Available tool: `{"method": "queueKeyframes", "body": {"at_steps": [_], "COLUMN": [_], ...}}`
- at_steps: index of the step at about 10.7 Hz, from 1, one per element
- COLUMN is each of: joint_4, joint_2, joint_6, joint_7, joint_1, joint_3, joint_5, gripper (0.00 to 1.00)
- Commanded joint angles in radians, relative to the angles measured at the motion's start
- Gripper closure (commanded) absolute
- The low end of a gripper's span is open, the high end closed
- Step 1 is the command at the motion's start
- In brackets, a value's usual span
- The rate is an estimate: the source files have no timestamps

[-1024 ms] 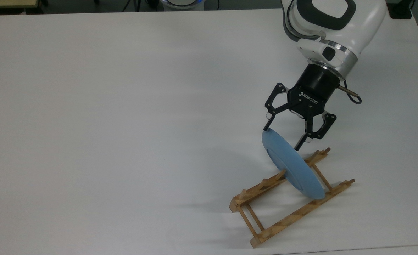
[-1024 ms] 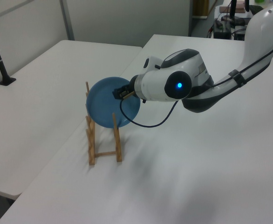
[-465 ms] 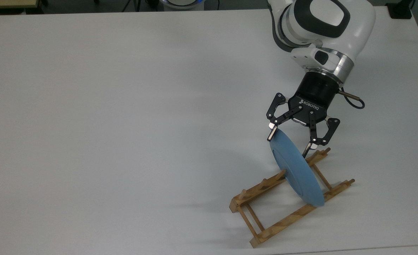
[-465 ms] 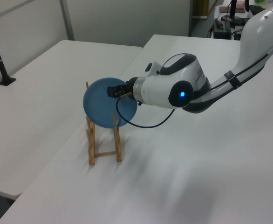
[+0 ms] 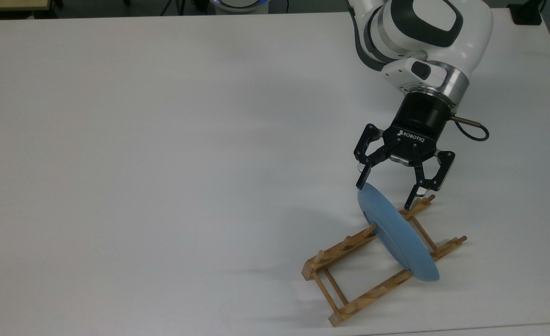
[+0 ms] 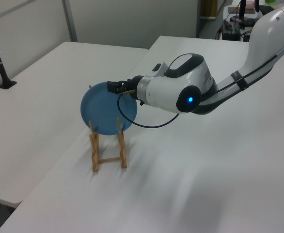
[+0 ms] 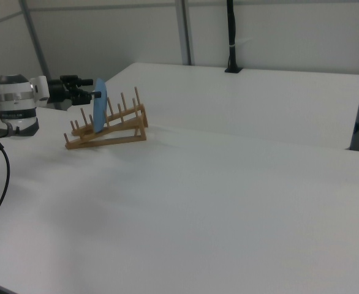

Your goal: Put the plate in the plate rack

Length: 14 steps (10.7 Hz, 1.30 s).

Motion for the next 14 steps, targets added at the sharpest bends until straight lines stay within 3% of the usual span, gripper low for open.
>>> {"method": "queueKeyframes", "body": {"at_steps": [1,3,4,5,6,9,10,13,14], "joint_4": [0.035,0.052,0.048,0.043,0.029,0.0,-0.021,-0.122,-0.168], "joint_2": [0.009,-0.016,-0.04,-0.071,-0.1,-0.197,-0.229,-0.333,-0.388], "joint_6": [0.028,0.029,0.041,0.06,0.083,0.085,0.077,-0.041,-0.087], "joint_7": [0.059,0.06,0.046,0.001,-0.117,-0.558,-0.687,-0.985,-1.149], "joint_1": [-0.009,-0.026,-0.031,-0.04,-0.052,-0.068,-0.074,-0.107,-0.138], "joint_3": [0.001,0.011,0.011,0.011,0.011,0.006,0.002,0.002,0.002], "joint_5": [-0.025,-0.001,0.053,0.131,0.236,0.661,0.768,0.941,1.048], "gripper": [0.16,0.13,0.0,0.0,0.0,0.0,0.0,0.0,0.0]}}
